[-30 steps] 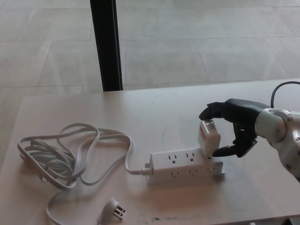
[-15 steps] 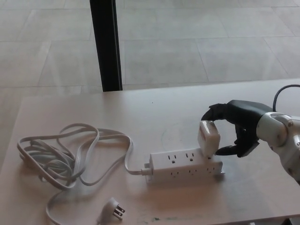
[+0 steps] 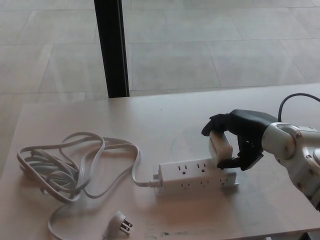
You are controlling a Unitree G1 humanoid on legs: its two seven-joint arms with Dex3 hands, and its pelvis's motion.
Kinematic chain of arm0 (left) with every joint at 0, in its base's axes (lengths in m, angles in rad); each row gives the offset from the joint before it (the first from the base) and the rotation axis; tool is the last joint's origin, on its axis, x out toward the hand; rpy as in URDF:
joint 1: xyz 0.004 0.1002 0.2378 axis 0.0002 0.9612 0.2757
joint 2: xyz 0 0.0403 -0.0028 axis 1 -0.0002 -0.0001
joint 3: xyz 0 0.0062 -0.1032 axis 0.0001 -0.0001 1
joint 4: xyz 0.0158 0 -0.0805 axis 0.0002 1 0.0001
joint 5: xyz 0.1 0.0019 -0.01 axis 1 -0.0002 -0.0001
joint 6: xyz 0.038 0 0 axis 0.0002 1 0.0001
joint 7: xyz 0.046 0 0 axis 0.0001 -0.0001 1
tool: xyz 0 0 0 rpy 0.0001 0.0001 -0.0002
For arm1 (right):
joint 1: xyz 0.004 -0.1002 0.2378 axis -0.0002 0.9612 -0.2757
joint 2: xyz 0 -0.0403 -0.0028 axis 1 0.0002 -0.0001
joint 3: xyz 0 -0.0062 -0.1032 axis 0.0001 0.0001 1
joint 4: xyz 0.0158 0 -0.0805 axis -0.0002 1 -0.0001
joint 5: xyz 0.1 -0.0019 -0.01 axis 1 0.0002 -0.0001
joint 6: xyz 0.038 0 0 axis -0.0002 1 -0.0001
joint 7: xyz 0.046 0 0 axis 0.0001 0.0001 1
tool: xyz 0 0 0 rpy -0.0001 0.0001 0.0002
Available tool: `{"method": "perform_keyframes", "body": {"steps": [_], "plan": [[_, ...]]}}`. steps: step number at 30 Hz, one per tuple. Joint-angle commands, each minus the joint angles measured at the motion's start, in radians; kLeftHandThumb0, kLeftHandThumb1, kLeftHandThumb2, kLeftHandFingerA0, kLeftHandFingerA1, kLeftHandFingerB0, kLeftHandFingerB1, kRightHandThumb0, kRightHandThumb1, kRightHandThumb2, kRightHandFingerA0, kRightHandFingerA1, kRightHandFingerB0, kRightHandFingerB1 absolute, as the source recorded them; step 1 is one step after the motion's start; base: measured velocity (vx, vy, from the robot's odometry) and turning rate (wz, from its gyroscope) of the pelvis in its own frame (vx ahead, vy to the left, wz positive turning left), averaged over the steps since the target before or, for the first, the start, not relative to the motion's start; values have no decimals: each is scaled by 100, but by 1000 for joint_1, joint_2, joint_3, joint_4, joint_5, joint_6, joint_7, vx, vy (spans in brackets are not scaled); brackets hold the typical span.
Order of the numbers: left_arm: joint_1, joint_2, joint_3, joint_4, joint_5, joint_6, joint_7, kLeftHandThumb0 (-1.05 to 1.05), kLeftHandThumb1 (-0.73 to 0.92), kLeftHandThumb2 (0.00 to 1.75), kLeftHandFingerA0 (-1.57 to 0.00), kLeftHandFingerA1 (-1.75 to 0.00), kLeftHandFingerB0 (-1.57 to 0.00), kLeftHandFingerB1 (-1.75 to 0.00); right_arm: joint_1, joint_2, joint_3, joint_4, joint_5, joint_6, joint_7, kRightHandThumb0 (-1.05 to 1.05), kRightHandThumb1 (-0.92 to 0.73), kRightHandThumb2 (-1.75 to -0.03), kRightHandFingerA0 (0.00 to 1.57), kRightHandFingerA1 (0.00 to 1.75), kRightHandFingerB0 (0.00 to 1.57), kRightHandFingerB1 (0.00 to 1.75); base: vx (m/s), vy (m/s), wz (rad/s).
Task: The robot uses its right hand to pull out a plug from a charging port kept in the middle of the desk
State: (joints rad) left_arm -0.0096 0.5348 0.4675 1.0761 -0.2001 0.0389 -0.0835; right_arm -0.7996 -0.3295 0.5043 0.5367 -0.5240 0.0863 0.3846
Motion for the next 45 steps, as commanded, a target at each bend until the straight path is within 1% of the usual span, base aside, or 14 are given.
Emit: {"method": "perform_keyframes", "body": {"steps": [1, 8, 10, 11, 17, 18, 19, 20, 21, 24, 31, 32, 35, 45], "plan": [[-7, 13, 2, 11, -4, -24, 4, -102, 63, 60, -70, -83, -59, -71, 19, -1, 6, 6, -18, -5, 19, -58, -51, -61, 72, 160, 51, 45, 0, 0, 0], [2, 12, -8, 8, 4, -35, 11, -105, 42, 99, -75, -84, -58, -72, 37, -10, 12, -18, -42, 16, 26, -32, -66, -64, 84, 165, 92, 57, 0, 0, 0], [7, 9, -7, 4, 1, -37, 11, -102, 66, 61, -75, -81, -61, -69, 40, -12, 11, -23, -43, 25, 35, -30, -65, -61, 88, 161, 93, 58, 0, 0, 0], [8, 10, -8, 7, 1, -39, 5, -102, 48, 95, -71, -80, -61, -70, 41, -10, 10, -27, -44, 33, 35, -30, -63, -64, 86, 162, 94, 59, 0, 0, 0], [12, 7, -6, 5, -3, -41, 7, -101, 71, 63, -73, -79, -66, -66, 60, -5, -15, -12, -34, -15, -42, -23, -52, -64, 93, 150, 98, 69, 0, 0, 0], [15, 7, -6, -1, -3, -39, 7, -102, 48, 103, -74, -80, -62, -65, 68, -2, -26, -13, -31, -25, -68, -24, -51, -65, 89, 156, 98, 72, 0, 0, 0], [16, 5, -7, -1, -3, -40, 5, -101, 72, 61, -72, -78, -67, -63, 77, 1, -36, -21, -25, -24, -82, -21, -49, -73, 92, 154, 98, 74, 0, 0, 0], [15, 5, -6, 3, -4, -41, 2, -99, 48, 105, -73, -79, -61, -65, 85, 5, -46, -19, -21, -38, -106, -21, -46, -85, 95, 150, 97, 77, 0, 0, 0], [11, 5, -3, 10, -7, -45, 1, -102, 73, 62, -72, -79, -68, -64, 92, 9, -55, -16, -20, -53, -126, -19, -45, -83, 95, 149, 98, 78, 0, 0, 0], [11, 7, -10, 15, 0, -53, 2, -104, 75, 62, -72, -78, -66, -63, 104, 21, -76, -20, -16, -58, -155, -21, -49, -73, 96, 106, 92, 75, 0, 0, 0], [19, 9, -5, 23, -9, -62, -13, -104, 74, 62, -71, -78, -66, -63, 92, 47, -150, -6, 21, -99, -199, -17, -47, -74, 93, 151, 92, 81, 0, 0, 0], [17, 9, -4, 25, -11, -61, -13, -102, 51, 108, -75, -80, -59, -65, 90, 48, -158, -3, 20, -110, -211, -16, -47, -80, 96, 139, 93, 81, 0, 0, 0], [23, 8, 0, 17, -16, -66, -18, -105, 51, 109, -73, -81, -58, -65, 69, 47, -177, -33, 14, -85, -203, -16, -51, -76, 93, 125, 92, 80, 0, 0, 0], [19, 5, 14, 15, -39, -60, -34, -102, 76, 64, -69, -78, -59, -65, -28, 9, -170, -15, -17, -127, -164, -23, -57, -59, 86, 96, 86, 69, 0, 0, 0]]}}
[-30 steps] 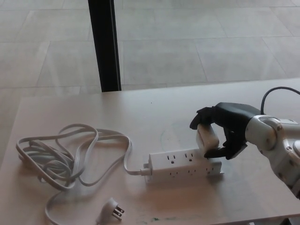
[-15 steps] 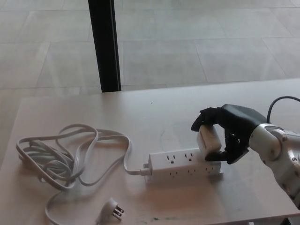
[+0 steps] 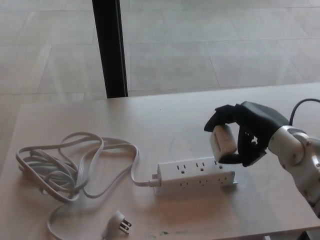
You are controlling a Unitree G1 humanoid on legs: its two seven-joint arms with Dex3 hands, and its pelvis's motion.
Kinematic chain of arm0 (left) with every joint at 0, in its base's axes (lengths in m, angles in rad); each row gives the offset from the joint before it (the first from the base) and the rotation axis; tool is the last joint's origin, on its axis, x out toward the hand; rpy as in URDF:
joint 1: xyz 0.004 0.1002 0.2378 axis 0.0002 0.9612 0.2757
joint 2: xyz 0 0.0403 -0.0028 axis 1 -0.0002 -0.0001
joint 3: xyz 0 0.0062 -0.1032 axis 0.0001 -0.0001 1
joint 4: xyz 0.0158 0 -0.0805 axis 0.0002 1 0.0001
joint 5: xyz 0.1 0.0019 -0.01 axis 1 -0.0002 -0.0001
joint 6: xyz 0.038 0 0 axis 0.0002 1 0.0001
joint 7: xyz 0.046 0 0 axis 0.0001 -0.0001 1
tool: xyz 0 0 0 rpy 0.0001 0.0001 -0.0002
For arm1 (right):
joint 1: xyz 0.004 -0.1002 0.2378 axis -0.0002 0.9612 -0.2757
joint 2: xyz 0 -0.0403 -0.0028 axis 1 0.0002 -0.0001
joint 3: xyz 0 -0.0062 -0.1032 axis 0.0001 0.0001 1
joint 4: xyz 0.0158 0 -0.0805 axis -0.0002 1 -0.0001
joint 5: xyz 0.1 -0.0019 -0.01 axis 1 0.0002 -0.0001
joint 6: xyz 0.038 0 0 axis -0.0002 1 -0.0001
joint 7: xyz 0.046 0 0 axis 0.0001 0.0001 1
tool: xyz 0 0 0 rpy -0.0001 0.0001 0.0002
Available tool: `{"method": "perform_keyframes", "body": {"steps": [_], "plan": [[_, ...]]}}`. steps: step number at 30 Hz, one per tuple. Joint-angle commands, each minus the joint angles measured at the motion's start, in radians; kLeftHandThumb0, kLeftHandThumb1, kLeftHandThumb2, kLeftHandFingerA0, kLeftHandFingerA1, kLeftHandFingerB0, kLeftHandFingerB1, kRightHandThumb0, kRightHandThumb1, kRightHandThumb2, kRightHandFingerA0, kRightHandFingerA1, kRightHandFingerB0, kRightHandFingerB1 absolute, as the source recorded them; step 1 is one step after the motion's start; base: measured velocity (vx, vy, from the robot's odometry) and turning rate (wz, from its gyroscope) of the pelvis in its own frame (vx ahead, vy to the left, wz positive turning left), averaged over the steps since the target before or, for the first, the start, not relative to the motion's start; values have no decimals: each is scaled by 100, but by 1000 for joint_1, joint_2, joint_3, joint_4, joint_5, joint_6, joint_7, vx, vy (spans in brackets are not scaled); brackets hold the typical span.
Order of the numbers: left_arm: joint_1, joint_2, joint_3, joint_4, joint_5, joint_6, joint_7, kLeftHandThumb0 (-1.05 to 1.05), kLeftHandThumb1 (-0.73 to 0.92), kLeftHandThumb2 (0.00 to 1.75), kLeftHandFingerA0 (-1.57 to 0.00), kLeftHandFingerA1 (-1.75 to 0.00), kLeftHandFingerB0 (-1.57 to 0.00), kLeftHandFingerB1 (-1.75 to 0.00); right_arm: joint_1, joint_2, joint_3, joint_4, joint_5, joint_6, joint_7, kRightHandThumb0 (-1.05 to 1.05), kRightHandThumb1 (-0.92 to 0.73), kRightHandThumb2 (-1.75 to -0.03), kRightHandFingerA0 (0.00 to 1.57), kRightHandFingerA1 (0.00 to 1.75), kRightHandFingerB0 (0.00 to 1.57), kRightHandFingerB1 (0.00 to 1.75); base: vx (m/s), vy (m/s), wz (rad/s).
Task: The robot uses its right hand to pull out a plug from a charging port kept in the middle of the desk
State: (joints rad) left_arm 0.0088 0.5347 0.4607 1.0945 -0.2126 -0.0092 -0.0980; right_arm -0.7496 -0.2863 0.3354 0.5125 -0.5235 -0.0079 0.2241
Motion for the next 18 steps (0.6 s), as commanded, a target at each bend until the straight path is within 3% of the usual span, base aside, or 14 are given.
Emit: {"method": "perform_keyframes", "body": {"steps": [1, 2, 4, 10, 11, 13, 14, 15, 17, 18], "plan": [[7, 9, 11, -5, -16, -20, -28, -102, 79, 64, -68, -77, -56, -65, -105, -37, -9, 6, -9, -11, 14, -21, -58, -61, 86, 113, 83, 68, 0, 0, 0], [2, 8, 16, 4, -20, -22, -28, -101, 78, 64, -70, -77, -57, -65, -115, -42, -9, 6, -13, -18, 5, -23, -57, -60, 89, 113, 84, 68, 0, 0, 0], [5, 7, 14, 1, -17, -28, -27, -102, 78, 64, -73, -77, -58, -65, -135, -57, -10, 12, -12, -36, 3, -22, -56, -58, 91, 99, 85, 67, 0, 0, 0], [7, 4, 30, -7, -29, -18, -38, -100, 78, 64, -70, -77, -58, -65, -174, -81, -46, 43, 32, -88, -4, -14, -51, -71, 98, 101, 95, 75, 0, 0, 0], [8, 4, 28, -9, -26, -17, -36, -100, 78, 64, -69, -77, -58, -65, -172, -86, -50, 36, 30, -82, -1, -14, -50, -75, 100, 113, 96, 75, 0, 0, 0], [8, 4, 28, -13, -22, -15, -32, -100, 78, 64, -70, -77, -58, -65, -160, -117, -56, 14, 25, -95, 14, -15, -52, -71, 99, 105, 96, 75, 0, 0, 0], [9, 3, 28, -14, -20, -18, -26, -101, 78, 64, -71, -78, -58, -66, -146, -151, -55, 16, 13, -106, 19, -16, -53, -68, 95, 110, 93, 74, 0, 0, 0], [15, 6, 32, -16, -22, -19, -26, -99, 79, 64, -70, -76, -58, -64, -147, -156, -50, 23, 9, -110, 19, -4, -43, -76, 102, 105, 97, 80, 0, 0, 0], [7, 8, 47, 4, -34, -19, -32, -101, 77, 64, -71, -78, -60, -66, -125, -218, -39, 43, -5, -152, 29, -17, -52, -68, 97, 100, 94, 74, 0, 0, 0], [6, 10, 48, 7, -33, -19, -30, -105, 71, 66, -74, -78, -60, -66, -114, -233, -41, 53, 1, -170, 25, -14, -47, -77, 101, 115, 97, 77, 0, 0, 0]]}}
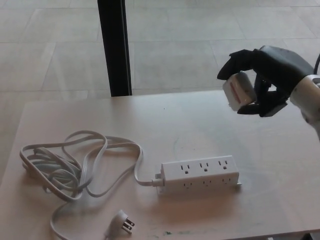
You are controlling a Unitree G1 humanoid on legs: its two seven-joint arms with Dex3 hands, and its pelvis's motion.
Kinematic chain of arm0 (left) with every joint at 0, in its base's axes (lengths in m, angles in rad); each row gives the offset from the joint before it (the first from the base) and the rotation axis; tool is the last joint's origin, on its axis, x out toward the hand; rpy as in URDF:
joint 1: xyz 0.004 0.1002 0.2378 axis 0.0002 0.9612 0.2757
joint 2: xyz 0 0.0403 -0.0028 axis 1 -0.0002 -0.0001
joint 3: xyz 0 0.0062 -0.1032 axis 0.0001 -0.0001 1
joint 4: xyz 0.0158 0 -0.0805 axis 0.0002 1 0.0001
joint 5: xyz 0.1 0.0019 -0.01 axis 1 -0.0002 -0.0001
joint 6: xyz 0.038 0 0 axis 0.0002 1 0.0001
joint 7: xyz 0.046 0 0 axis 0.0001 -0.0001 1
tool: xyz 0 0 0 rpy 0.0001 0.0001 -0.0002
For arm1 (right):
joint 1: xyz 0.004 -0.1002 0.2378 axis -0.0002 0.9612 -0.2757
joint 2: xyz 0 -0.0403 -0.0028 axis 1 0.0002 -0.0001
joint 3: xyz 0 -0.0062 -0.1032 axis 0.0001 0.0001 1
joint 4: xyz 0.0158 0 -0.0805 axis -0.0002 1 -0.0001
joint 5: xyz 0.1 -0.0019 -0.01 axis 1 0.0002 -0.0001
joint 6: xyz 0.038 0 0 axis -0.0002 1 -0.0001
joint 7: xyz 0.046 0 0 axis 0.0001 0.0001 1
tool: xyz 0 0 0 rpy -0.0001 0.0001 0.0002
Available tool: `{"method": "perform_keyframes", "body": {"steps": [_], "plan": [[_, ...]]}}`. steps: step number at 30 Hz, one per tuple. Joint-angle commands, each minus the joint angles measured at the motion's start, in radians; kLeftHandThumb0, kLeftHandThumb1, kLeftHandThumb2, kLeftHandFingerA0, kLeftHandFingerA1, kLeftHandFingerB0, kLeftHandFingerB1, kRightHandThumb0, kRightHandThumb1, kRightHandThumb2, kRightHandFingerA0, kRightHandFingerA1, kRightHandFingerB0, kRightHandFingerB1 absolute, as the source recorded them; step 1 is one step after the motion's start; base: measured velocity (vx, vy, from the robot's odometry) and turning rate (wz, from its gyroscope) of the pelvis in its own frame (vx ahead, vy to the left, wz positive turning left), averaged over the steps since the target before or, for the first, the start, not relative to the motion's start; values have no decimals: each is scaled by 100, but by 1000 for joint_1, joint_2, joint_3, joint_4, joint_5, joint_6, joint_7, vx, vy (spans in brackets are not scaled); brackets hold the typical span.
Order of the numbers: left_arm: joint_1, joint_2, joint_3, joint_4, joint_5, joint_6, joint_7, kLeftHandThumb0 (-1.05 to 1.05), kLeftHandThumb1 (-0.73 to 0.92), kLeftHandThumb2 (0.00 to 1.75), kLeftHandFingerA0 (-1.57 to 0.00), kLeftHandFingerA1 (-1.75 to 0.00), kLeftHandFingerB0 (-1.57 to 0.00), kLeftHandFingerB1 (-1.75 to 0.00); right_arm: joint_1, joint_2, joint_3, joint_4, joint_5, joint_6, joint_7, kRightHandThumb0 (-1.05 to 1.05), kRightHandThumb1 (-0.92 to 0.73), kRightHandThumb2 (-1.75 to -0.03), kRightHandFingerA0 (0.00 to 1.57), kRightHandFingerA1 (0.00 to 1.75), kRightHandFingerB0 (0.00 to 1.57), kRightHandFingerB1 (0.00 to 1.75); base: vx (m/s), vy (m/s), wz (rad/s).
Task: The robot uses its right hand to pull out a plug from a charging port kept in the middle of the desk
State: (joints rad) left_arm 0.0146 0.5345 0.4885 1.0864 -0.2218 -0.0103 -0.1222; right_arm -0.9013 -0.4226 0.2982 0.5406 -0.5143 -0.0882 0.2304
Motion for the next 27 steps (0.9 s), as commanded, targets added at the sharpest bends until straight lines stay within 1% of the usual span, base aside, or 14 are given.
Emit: {"method": "perform_keyframes", "body": {"steps": [1, 3, 9, 14, 15, 17, 19, 20, 21, 22, 24, 25, 26, 27], "plan": [[1, 11, 19, 12, -21, -13, -7, -101, 77, 64, -74, -77, -60, -65, 50, -118, 1, 33, -17, -111, 9, -16, -48, -72, 97, 107, 95, 75, 0, 0, 0], [2, 12, 20, 6, -21, -12, -12, -101, 77, 65, -74, -77, -59, -64, 67, -143, 19, 28, -46, -81, 9, -20, -49, -58, 92, 95, 88, 71, 0, 0, 0], [-2, 19, 23, 10, -22, -12, -24, -100, 78, 64, -71, -75, -59, -64, 126, -194, 78, 95, -108, -158, -66, -23, -49, -53, 91, 81, 89, 67, 0, 0, 0], [-7, 16, 40, 12, -37, -13, -22, -100, 77, 64, -73, -76, -61, -64, 146, -206, 152, 124, -175, -181, -105, -23, -52, -57, 90, 97, 86, 70, 0, 0, 0], [-11, 18, 37, 5, -35, -4, -25, -102, 77, 64, -73, -77, -61, -64, 161, -201, 177, 129, -203, -153, -102, -21, -53, -59, 86, 115, 85, 68, 0, 0, 0], [-17, 21, 29, 16, -26, -10, -32, -100, 78, 64, -75, -75, -60, -65, 185, -195, 197, 124, -213, -156, -107, -19, -52, -63, 90, 109, 86, 69, 0, 0, 0], [-17, 21, 32, 11, -31, 0, -33, -100, 77, 64, -74, -77, -60, -64, 190, -183, 212, 120, -229, -134, -107, -18, -50, -64, 91, 127, 86, 72, 0, 0, 0], [-17, 21, 32, 10, -30, 0, -31, -100, 77, 64, -73, -76, -61, -64, 188, -184, 233, 116, -253, -133, -105, -26, -40, -83, 96, 111, 80, 79, 0, 0, 0], [-17, 21, 31, 11, -29, -1, -30, -100, 77, 64, -73, -76, -61, -64, 185, -186, 244, 114, -263, -133, -96, -26, -40, -83, 96, 111, 80, 79, 0, 0, 0], [-18, 21, 29, 13, -26, -4, -27, -100, 77, 64, -74, -75, -61, -63, 185, -187, 261, 107, -281, -136, -98, -17, -53, -63, 87, 136, 85, 75, 0, 0, 0], [-12, 20, 28, 7, -26, -10, -33, -100, 78, 64, -72, -75, -61, -63, 183, -188, 279, 110, -295, -142, -103, -16, -54, -65, 85, 141, 84, 80, 0, 0, 0], [-16, 19, 34, 12, -32, -10, -32, -100, 76, 64, -73, -76, -63, -63, 191, -177, 303, 111, -327, -119, -119, -13, -52, -67, 82, 163, 83, 104, 0, 0, 0], [-16, 19, 35, 13, -32, -10, -33, -100, 76, 64, -73, -76, -63, -63, 191, -176, 307, 112, -331, -116, -121, -13, -52, -67, 82, 163, 83, 104, 0, 0, 0], [-19, 19, 34, 17, -31, -11, -31, -100, 54, 109, -74, -78, -58, -64, 195, -178, 315, 103, -342, -109, -124, -15, -50, -66, 82, 169, 82, 111, 0, 0, 0]]}}
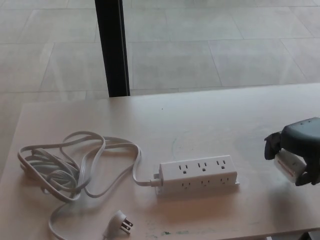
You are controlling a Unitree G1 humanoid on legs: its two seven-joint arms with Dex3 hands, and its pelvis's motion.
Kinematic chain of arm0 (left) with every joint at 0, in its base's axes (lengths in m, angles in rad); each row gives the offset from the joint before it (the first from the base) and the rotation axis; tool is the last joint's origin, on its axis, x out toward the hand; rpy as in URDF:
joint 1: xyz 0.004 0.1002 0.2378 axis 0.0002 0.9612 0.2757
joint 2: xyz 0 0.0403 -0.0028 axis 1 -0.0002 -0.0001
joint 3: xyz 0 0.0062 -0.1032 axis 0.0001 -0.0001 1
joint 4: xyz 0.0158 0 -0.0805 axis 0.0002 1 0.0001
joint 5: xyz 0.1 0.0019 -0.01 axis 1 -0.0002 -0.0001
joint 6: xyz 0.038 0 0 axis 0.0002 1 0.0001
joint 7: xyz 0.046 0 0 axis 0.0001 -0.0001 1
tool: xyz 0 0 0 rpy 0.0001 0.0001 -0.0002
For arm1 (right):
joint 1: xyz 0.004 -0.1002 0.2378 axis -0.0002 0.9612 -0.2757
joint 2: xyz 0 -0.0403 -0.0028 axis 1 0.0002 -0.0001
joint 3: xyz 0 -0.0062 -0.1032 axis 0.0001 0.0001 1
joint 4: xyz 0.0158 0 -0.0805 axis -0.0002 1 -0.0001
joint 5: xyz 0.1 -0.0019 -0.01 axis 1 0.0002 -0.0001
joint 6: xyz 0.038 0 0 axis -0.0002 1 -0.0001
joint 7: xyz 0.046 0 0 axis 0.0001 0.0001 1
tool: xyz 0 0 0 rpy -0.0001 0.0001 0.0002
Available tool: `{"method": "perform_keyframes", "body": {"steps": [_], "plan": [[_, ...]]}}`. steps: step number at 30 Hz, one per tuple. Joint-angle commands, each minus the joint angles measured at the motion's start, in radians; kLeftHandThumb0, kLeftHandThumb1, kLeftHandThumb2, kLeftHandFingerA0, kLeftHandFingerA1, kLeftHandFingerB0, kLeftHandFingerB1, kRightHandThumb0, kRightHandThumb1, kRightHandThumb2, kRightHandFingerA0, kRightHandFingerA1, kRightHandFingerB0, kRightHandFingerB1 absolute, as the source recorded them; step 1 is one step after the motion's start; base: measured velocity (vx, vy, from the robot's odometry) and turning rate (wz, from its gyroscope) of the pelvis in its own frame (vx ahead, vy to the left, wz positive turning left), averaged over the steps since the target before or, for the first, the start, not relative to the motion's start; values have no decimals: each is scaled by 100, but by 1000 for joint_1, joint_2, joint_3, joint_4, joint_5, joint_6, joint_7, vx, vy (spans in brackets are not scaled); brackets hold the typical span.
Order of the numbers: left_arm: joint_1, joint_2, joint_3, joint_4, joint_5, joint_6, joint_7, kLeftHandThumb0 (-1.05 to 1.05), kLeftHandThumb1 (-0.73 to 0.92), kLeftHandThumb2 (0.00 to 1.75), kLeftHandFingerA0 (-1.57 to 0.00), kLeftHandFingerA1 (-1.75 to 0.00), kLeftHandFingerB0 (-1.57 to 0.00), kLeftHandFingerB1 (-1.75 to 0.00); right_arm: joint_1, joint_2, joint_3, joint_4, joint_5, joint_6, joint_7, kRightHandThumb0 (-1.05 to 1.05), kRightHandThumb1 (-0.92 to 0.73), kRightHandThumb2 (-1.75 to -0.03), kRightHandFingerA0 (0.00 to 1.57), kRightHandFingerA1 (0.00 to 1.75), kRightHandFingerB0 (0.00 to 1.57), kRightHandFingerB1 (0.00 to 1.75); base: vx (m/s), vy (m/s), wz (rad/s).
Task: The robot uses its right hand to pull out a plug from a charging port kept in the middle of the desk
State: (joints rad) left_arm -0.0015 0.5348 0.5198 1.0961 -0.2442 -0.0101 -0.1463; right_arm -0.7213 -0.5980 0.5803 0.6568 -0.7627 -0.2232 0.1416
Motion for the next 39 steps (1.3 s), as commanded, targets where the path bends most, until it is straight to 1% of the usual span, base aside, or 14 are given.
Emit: {"method": "perform_keyframes", "body": {"steps": [1, 3, 6, 7, 13, 15, 18, 20, 24, 32, 33, 37, 38, 39], "plan": [[-3, 19, 1, 13, -6, -19, -11, -101, 56, 110, -75, -78, -57, -65, 16, -3, 50, -10, -118, 27, -50, -15, -49, -68, 82, 169, 82, 109, 0, 0, 0], [3, 18, 2, 0, -11, -12, -20, -100, 76, 64, -73, -76, -62, -63, 18, -7, 69, -11, -133, 26, -33, -17, -54, -65, 81, 158, 75, 96, 0, 0, 0], [-4, 19, 3, 0, -11, -14, -15, -96, 54, 109, -77, -79, -56, -65, 18, 8, 47, -16, -94, 68, 38, -16, -53, -65, 82, 158, 77, 87, 0, 0, 0], [-8, 20, 4, 7, -12, -15, -17, -101, 77, 64, -72, -75, -62, -63, 19, 14, 43, -27, -96, 113, 85, -17, -56, -64, 75, 159, 55, 60, 0, 0, 0], [-5, 19, 12, 1, -26, -7, -32, -100, 76, 64, -71, -76, -62, -63, 15, -7, 7, -73, -68, 181, 224, -72, -44, -68, 69, 121, 0, 3, 0, 0, 0], [-9, 20, 14, 8, -29, -5, -32, -102, 54, 109, -75, -79, -57, -64, 18, -1, -22, -74, -39, 196, 239, -77, -42, -85, 58, 106, 0, 11, 0, 0, 0], [-6, 22, 7, 11, -20, -2, -24, -102, 76, 64, -74, -75, -65, -62, 18, 12, -117, -92, 58, 262, 313, -81, -56, -58, 53, 118, 0, 0, 0, 0, 0], [-5, 21, 4, 10, -17, -6, -23, -101, 54, 108, -81, -78, -63, -67, 24, 18, -197, -95, 144, 274, 333, -76, -44, -63, 67, 116, 0, 1, 0, 0, 0], [2, 21, 8, 6, -21, -4, -24, -100, 76, 64, -79, -76, -65, -63, 49, -1, -315, -117, 235, 249, 332, -82, -52, -57, 80, 118, 0, 12, 0, 0, 0], [8, 26, 16, 6, -30, -5, -40, -102, 56, 110, -76, -81, -55, -65, 177, -148, -684, -202, 433, 257, 358, -71, -55, -58, 93, 92, 14, 26, 0, 0, 0], [7, 28, 11, 9, -25, -8, -40, -100, 77, 64, -73, -77, -63, -63, 197, -166, -756, -195, 472, 277, 368, -72, -55, -58, 94, 96, 15, 26, 0, 0, 0], [3, 36, 11, 13, -24, 1, -39, -101, 76, 64, -73, -76, -64, -63, 331, -250, -1055, -118, 560, 243, 282, -84, -57, -58, 99, 116, 18, 33, 0, 0, 0], [4, 37, 11, 13, -23, 3, -36, -100, 55, 110, -76, -79, -56, -64, 353, -260, -1117, -82, 591, 231, 275, -87, -47, -86, 104, 114, 16, 47, 0, 0, 0], [7, 38, 11, 13, -21, -1, -33, -100, 77, 64, -74, -75, -63, -63, 386, -270, -1183, -50, 606, 241, 256, -96, -44, -74, 106, 119, 17, 51, 0, 0, 0]]}}
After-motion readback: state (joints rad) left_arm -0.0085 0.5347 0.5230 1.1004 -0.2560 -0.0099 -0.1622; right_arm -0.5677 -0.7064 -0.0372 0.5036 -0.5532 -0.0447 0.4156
